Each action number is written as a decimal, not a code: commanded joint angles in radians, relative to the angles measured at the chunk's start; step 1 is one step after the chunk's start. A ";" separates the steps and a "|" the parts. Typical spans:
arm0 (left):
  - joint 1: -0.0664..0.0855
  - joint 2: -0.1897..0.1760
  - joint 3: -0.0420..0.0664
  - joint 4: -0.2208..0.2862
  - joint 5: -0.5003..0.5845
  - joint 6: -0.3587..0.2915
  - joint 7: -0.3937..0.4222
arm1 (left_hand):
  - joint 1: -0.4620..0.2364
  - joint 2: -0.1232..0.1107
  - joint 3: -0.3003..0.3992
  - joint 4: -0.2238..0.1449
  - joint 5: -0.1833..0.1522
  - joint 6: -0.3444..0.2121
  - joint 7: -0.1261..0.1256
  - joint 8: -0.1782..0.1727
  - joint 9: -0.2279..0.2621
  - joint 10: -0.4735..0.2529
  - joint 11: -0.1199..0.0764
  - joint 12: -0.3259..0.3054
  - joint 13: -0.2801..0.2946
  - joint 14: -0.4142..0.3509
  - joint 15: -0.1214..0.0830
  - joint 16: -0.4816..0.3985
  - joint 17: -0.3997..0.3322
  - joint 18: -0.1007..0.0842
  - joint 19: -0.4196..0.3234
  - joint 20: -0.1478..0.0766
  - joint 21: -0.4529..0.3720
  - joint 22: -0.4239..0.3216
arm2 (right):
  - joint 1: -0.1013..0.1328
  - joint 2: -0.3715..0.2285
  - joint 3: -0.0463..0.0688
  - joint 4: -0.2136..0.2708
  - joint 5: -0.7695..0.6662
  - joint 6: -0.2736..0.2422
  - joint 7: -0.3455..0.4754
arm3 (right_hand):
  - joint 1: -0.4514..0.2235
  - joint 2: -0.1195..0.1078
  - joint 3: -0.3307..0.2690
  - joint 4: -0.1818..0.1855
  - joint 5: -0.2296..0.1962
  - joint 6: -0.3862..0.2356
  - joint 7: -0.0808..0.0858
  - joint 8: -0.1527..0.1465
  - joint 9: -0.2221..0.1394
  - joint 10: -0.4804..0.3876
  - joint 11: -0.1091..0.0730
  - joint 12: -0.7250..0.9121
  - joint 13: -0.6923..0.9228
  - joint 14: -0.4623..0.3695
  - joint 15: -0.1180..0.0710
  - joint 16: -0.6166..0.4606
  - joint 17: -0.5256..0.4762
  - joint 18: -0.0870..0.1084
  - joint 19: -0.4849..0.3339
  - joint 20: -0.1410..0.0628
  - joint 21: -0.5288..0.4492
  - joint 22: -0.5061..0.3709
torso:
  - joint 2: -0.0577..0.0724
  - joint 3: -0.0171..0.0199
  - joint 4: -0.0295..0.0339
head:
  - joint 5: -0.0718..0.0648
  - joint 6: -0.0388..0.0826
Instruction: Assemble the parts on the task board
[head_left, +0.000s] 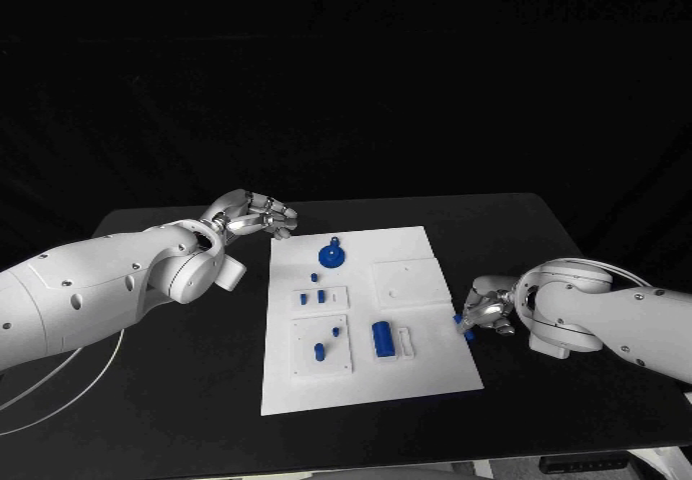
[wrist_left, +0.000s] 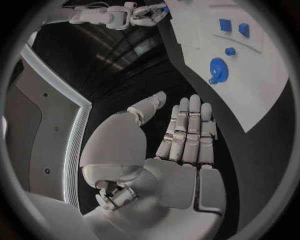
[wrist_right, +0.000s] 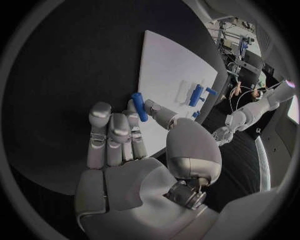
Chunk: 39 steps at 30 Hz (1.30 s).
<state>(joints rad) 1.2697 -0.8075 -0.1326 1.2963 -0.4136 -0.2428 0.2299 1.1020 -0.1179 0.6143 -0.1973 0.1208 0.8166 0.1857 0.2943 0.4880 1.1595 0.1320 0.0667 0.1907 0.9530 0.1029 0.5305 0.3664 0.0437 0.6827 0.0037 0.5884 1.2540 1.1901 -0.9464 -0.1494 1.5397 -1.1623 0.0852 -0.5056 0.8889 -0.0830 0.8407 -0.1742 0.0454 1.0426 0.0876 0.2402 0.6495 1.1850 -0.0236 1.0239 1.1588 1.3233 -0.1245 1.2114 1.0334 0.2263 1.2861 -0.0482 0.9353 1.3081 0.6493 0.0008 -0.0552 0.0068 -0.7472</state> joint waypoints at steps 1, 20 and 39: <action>0.000 0.001 0.000 0.002 0.004 0.012 0.006 | -0.008 0.001 0.000 0.006 -0.004 -0.006 -0.004 0.003 -0.001 0.000 0.000 0.006 -0.001 0.007 0.002 -0.004 0.001 0.013 0.008 0.001 -0.007 0.002 | -0.008 -0.019 -0.005 0.014 0.033 0.001 -0.007 | 0.008 0.021 0.008 0.000 0.005 0.007 -0.001 0.008 0.006 0.009 -0.001 -0.001 0.001 0.001 -0.004 0.001 -0.001 0.036 0.002 0.006 0.004 0.008 | 0.000 -0.0003 0.0000 | 0.001 0.001; 0.000 0.003 0.000 0.002 0.004 0.014 0.004 | -0.008 0.000 -0.001 0.007 -0.004 -0.006 -0.004 0.004 -0.001 0.000 0.000 0.006 -0.002 0.007 0.002 -0.005 0.003 0.013 0.008 0.001 -0.008 0.003 | 0.048 0.010 0.011 0.117 0.178 -0.011 0.003 | -0.015 0.024 0.011 -0.003 0.007 0.014 -0.002 0.008 0.004 0.013 -0.002 -0.003 0.001 0.003 -0.004 0.002 -0.003 0.036 0.003 0.011 0.009 0.010 | 0.001 -0.0001 0.0002 | 0.001 0.004; 0.000 0.002 0.000 0.004 0.004 0.016 0.004 | -0.009 0.000 -0.001 0.008 -0.004 -0.006 -0.004 0.004 -0.001 0.000 0.001 0.006 -0.003 0.007 0.002 -0.006 0.005 0.013 0.008 0.001 -0.009 0.004 | -0.008 0.109 -0.002 0.083 0.190 -0.033 -0.005 | -0.028 0.033 0.009 -0.007 0.010 0.017 -0.003 0.006 0.001 0.014 -0.003 -0.005 0.001 0.003 -0.005 0.003 -0.004 0.036 0.002 0.012 0.012 0.011 | 0.001 -0.0006 0.0006 | 0.011 -0.002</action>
<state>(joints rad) 1.2697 -0.8060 -0.1328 1.2972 -0.4136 -0.2399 0.2279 1.1020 -0.1179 0.6116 -0.1946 0.1208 0.8166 0.1857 0.2943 0.4878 1.1595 0.1320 0.0667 0.1896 0.9530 0.1029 0.5304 0.3700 0.0437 0.6827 0.0037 0.5844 1.2566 1.1867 -0.8411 -0.1505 1.6232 -0.9744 0.0586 -0.5095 0.8711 -0.0526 0.8467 -0.1758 0.0494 1.0522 0.0848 0.2457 0.6502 1.1886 -0.0200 1.0221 1.1582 1.3269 -0.1209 1.2115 1.0304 0.2317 1.2888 -0.0438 0.9445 1.3078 0.6499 -0.0002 -0.0540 0.0165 -0.7480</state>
